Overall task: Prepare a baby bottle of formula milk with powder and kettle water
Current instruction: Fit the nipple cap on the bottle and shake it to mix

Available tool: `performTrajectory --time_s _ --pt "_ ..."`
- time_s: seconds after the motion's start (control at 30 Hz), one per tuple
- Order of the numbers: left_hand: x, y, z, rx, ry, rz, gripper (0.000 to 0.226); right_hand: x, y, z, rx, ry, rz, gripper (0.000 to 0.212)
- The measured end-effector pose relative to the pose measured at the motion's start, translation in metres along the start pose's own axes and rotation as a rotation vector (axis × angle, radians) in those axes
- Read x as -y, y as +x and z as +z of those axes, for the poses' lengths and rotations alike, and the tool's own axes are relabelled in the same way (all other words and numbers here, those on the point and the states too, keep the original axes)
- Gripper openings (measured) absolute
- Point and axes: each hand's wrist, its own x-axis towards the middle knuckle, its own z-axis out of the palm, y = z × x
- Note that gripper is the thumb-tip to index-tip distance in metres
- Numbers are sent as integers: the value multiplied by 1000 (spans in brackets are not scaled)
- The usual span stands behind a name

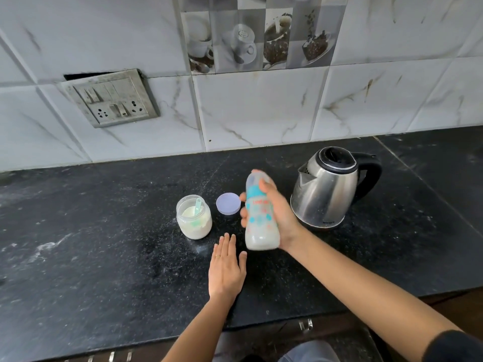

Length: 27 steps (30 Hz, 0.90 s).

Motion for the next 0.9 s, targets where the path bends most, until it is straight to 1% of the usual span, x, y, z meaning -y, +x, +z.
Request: performTrajectory --time_s 0.03,0.1,0.17,0.2,0.27,0.33,0.4,0.43,0.47,0.5,0.53,0.6,0.63,0.67,0.73,0.8,0.83,0.9 --pt "0 0 0 7 8 2 57 7 6 2 -32 72 -30 41" --pt "1 1 0 16 16 6 58 26 15 5 -127 235 -55 30" --pt "1 0 -1 18 24 9 58 32 15 6 -164 288 -51 29" --pt "1 0 -1 21 28 10 59 26 11 5 -136 245 -33 29" --pt "1 0 -1 20 35 9 60 10 2 1 -78 131 17 39" --pt "0 -1 -1 10 37 7 60 7 -3 0 -55 65 14 44" --pt "1 0 -1 19 38 8 61 20 6 0 -84 181 -33 32" --pt "1 0 -1 22 38 8 61 28 11 1 -136 252 -53 29" --pt "1 0 -2 20 35 8 60 32 13 2 -170 299 -62 30" --pt "0 0 -2 18 32 7 60 32 11 3 -167 296 -57 31" --pt "0 0 -3 16 29 8 60 27 9 2 -134 246 -41 31" --pt "0 0 -3 25 31 8 60 11 0 -1 -39 63 -17 32" --pt "0 -1 -3 26 33 6 60 7 -5 0 -2 -11 -28 34" --pt "1 -1 -3 25 33 5 60 9 -6 0 22 -33 -53 33" --pt "0 0 -3 29 32 5 61 23 2 2 -33 110 -107 22" --pt "0 0 -4 31 37 4 61 36 5 4 -108 262 -140 22" --pt "0 0 -4 33 37 4 61 35 3 3 -97 261 -134 24" --pt "0 1 -4 38 24 2 61 21 -4 0 -18 144 -104 26"
